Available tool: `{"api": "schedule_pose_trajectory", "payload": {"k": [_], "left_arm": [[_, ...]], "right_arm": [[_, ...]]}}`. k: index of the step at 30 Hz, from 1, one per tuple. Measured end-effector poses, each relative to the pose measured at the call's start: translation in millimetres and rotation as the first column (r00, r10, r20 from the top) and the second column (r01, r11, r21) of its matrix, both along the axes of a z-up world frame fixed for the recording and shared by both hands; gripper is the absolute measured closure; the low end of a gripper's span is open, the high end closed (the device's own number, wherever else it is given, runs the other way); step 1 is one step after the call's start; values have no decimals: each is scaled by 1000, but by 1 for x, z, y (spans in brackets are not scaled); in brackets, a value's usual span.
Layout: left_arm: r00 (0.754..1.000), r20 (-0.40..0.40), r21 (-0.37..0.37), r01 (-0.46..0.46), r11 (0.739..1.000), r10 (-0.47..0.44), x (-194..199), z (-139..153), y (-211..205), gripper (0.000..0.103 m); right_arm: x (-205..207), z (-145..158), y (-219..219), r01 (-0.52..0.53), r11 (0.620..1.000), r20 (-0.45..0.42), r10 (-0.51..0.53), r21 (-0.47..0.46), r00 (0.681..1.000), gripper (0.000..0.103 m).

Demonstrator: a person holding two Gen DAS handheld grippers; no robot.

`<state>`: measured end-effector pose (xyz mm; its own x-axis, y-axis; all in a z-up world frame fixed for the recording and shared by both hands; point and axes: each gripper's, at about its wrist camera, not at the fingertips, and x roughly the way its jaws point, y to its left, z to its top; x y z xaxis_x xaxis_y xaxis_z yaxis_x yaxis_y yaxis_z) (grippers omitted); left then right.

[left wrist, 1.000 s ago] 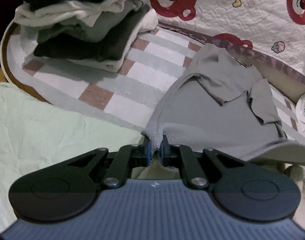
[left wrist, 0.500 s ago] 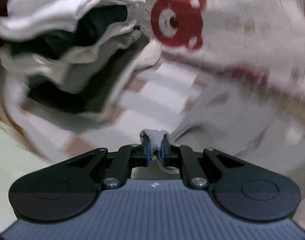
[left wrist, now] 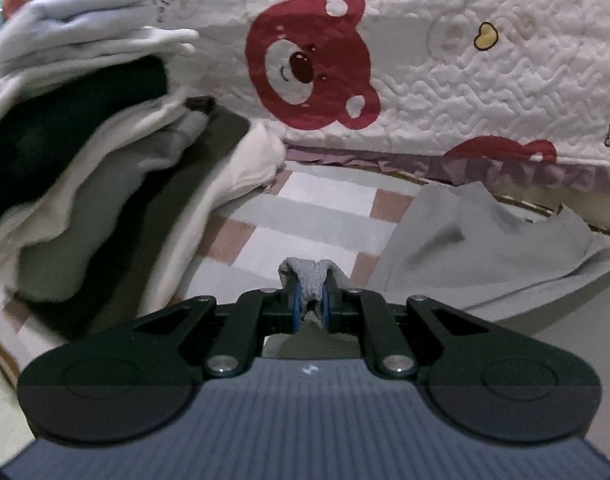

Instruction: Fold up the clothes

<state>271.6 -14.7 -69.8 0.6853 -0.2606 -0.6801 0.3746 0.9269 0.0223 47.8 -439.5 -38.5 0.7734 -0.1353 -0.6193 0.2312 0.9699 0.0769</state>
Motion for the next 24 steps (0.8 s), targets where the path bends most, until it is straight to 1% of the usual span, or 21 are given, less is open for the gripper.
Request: {"api": "schedule_pose_trajectory", "payload": {"k": [3, 5, 8, 9, 10, 11, 12, 13, 14, 15, 17, 19, 21, 23, 24], "left_arm": [[1000, -10, -38, 2, 999, -2, 28, 9, -35, 95], [1000, 18, -44, 19, 999, -19, 48, 20, -63, 95], [995, 98, -48, 32, 998, -28, 73, 32, -116, 95], [993, 116, -65, 46, 997, -38, 87, 32, -124, 92], [992, 112, -92, 65, 994, -55, 100, 28, -132, 85], [995, 80, -106, 73, 992, -65, 113, 18, -139, 51], [998, 35, -97, 56, 994, -53, 121, 5, -145, 22], [999, -4, -86, 37, 996, -37, 126, -9, -148, 21], [999, -29, -73, 11, 997, -13, 125, -25, -147, 21], [998, -55, -60, -7, 998, 3, 122, -42, -145, 21], [995, -94, -36, -14, 999, 10, 108, -71, -125, 21], [993, -114, -20, -43, 999, 41, 89, -92, -95, 21], [985, -159, -53, -71, 996, 61, 73, -101, -58, 21], [975, -209, -83, -101, 991, 82, 58, -100, -23, 21], [968, -233, -94, -118, 989, 93, 51, -97, -7, 21]], "right_arm": [[14, -11, -13, 6, 1000, -16, -6, 8, 1000, 97], [24, -13, -27, 47, 999, 14, -47, 24, 999, 97], [40, -14, -48, 106, 994, 80, -106, -5, 991, 97], [44, -16, -55, 128, 992, 102, -126, -20, 987, 97], [49, -21, -66, 156, 988, 119, -153, -19, 981, 97], [52, -27, -74, 163, 987, 127, -161, -11, 979, 93], [56, -36, -79, 188, 982, 103, -185, -21, 977, 88], [59, -45, -85, 213, 977, 79, -210, -31, 975, 64], [58, -52, -87, 230, 973, 50, -229, -23, 972, 55], [56, -59, -89, 249, 968, 21, -248, -15, 968, 56], [50, -66, -95, 302, 952, -38, -300, 54, 953, 56], [43, -70, -105, 342, 923, -102, -329, 177, 939, 56], [37, -75, -112, 373, 876, -146, -344, 304, 927, 56], [31, -81, -117, 421, 807, -194, -373, 415, 907, 55], [28, -84, -119, 444, 765, -218, -387, 466, 896, 55]]}}
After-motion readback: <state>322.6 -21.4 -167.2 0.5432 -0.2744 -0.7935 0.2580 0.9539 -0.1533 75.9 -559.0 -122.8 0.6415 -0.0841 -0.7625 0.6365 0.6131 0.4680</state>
